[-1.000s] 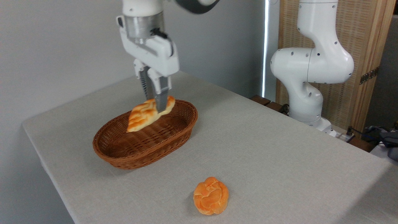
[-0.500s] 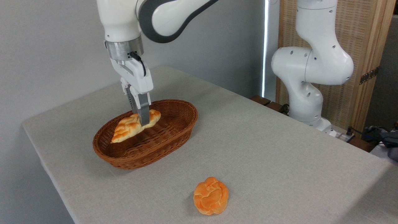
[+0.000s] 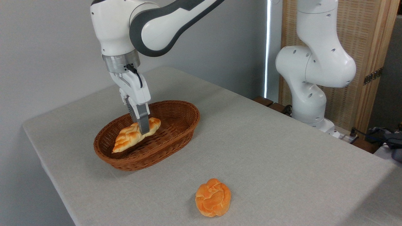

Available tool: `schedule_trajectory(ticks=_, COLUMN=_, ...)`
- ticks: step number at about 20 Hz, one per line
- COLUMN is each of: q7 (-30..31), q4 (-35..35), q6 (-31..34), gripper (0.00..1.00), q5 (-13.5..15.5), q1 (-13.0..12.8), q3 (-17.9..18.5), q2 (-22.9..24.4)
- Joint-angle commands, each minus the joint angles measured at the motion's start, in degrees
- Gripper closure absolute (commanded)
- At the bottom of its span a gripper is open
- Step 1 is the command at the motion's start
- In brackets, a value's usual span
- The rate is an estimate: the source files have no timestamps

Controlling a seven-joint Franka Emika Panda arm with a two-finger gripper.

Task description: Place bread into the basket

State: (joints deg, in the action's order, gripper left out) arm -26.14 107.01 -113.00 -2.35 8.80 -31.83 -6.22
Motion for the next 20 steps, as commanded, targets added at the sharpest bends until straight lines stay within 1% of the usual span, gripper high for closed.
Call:
schedule_trajectory(ticks=1, q7=1.45, q4=-1.36, q6=-0.29, gripper=0.0, q5=-0.99, q1=-1.15, q3=0.89, q2=-0.81)
schedule_trajectory(ticks=9, q7=1.62, q4=-1.45, q6=-0.2, gripper=0.0, q5=-0.81, q1=-1.15, q3=0.98, q2=-0.46)
schedule_trajectory(ticks=13, q7=1.45, q4=-3.2, q6=0.67, gripper=0.0, q5=-0.9, q1=-1.15, q3=1.16, q2=0.16)
schedule_trajectory(ticks=14, q7=1.45, q4=-3.64, q6=0.85, gripper=0.0, q5=-0.9, q1=-1.07, q3=1.68, q2=0.51)
schedule_trajectory(ticks=17, q7=1.27, q4=-3.73, q6=4.0, gripper=0.0, q5=-0.99, q1=-1.15, q3=4.14, q2=3.83)
schedule_trajectory(ticks=18, q7=1.1, q4=-3.73, q6=5.41, gripper=0.0, q5=-0.99, q1=-1.68, q3=5.71, q2=5.16)
schedule_trajectory(ticks=19, q7=0.83, q4=-3.73, q6=6.73, gripper=0.0, q5=-0.99, q1=-3.77, q3=8.95, q2=6.3)
schedule_trajectory(ticks=20, q7=0.92, q4=-3.73, q6=7.7, gripper=0.0, q5=-0.99, q1=-6.84, q3=13.16, q2=7.27)
